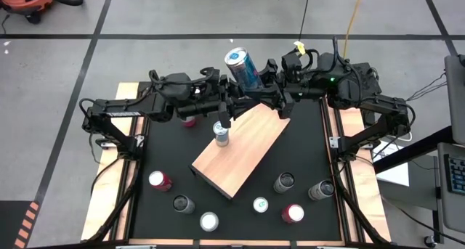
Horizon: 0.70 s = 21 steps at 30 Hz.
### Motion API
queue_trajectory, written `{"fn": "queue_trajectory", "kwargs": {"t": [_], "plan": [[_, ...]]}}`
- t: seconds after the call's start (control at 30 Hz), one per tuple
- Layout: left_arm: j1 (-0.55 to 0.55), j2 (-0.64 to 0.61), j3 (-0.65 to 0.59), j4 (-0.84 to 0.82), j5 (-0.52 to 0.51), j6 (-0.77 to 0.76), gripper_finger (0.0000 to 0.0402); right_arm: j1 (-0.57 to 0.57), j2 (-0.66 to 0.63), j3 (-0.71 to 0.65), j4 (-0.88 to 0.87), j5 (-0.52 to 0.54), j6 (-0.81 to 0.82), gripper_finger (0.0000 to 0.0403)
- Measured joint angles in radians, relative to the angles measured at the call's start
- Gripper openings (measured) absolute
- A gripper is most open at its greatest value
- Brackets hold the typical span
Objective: Place canned beverage on shelf
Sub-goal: Put the top blue soda can on the shelf aligned with the blue soda can
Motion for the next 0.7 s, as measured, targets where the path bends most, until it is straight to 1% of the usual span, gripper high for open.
{"fn": "queue_trajectory", "kwargs": {"t": [0.13, 0.23, 0.53, 0.6, 0.7], "plan": [[0.0, 0.0, 0.0, -0.002, 0.011, 0.064, 0.0245, 0.0, -0.001, 0.0, -0.011, 0.0, 0.001, 0.0224], [0.001, 0.0, 0.0, -0.003, 0.013, 0.074, 0.0231, 0.0, -0.001, 0.0, -0.012, -0.001, -0.004, 0.0224], [0.001, 0.0, 0.0, -0.016, 0.025, 0.096, 0.0224, 0.0, -0.005, -0.001, -0.02, -0.004, -0.012, 0.0226], [0.001, 0.0, 0.0, -0.027, 0.026, 0.098, 0.0223, 0.0, -0.01, -0.002, -0.025, -0.007, -0.009, 0.0234], [0.001, 0.0, 0.0, -0.037, 0.038, 0.103, 0.0223, 0.0, -0.016, -0.002, -0.046, -0.007, -0.006, 0.0259]]}}
